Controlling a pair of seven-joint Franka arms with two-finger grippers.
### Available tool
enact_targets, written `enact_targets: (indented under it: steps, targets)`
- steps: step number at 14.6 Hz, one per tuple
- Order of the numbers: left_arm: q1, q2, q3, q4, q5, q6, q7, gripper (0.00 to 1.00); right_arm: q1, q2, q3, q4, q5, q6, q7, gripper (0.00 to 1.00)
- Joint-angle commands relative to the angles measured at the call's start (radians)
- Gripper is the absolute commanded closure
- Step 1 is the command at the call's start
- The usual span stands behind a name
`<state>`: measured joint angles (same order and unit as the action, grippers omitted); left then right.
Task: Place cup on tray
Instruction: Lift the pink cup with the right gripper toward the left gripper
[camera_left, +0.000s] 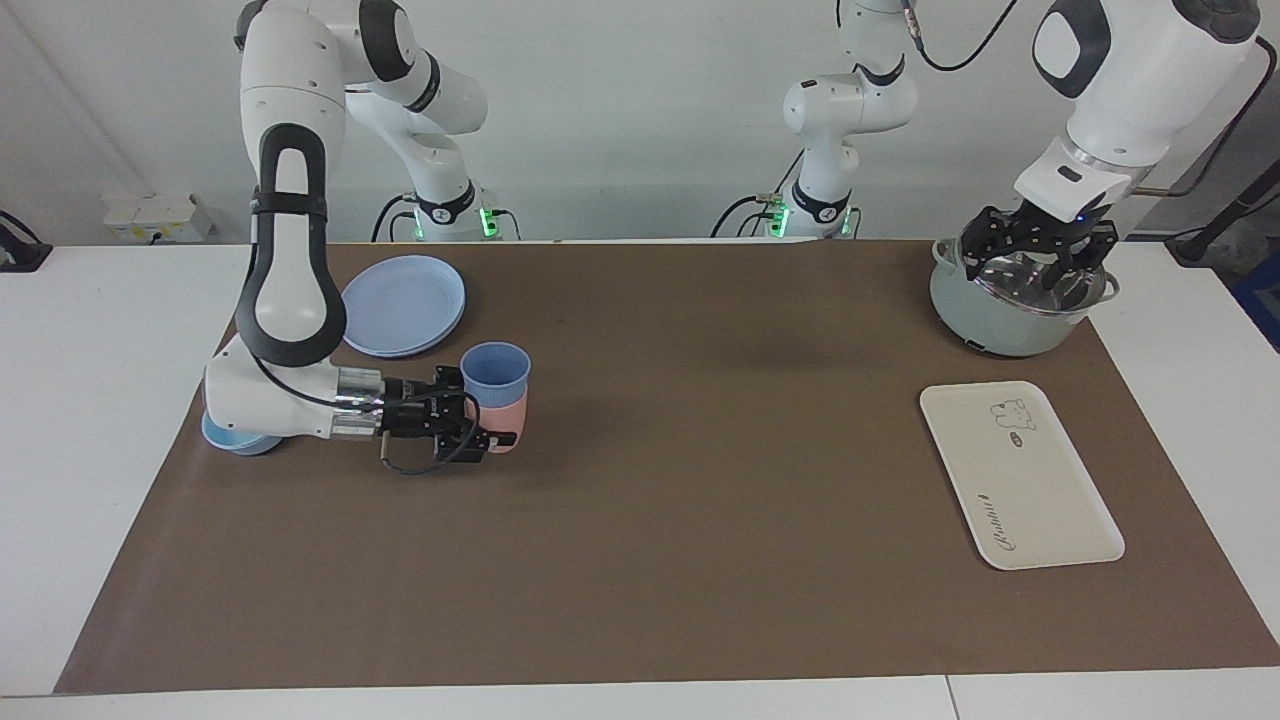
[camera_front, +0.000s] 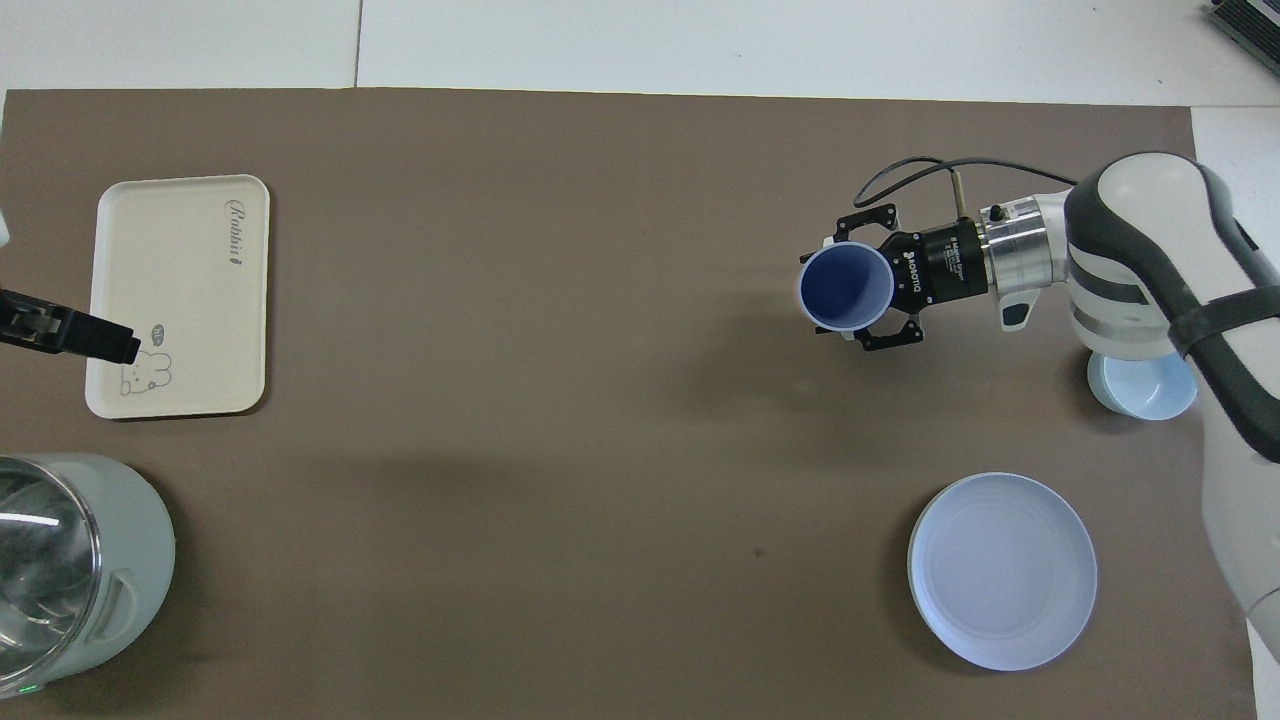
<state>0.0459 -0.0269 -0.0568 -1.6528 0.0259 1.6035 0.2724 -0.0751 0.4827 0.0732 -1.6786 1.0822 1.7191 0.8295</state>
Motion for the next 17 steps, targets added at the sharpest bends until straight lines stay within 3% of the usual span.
enact_targets:
  steps: [1, 7, 17]
  targets:
    - [0.006, -0.008, -0.005, 0.001, 0.017, -0.007, 0.004, 0.0, 0.044, -0.085, -0.001, -0.065, 0.033, 0.072, 0.055, 1.0]
    - [0.008, -0.008, -0.005, 0.001, 0.017, -0.007, 0.004, 0.0, 0.112, -0.125, -0.001, -0.073, 0.076, 0.108, 0.106, 1.0]
    - [-0.01, -0.01, -0.014, 0.001, 0.017, 0.002, -0.012, 0.0, 0.282, -0.176, 0.003, -0.073, 0.163, 0.33, 0.265, 1.0]
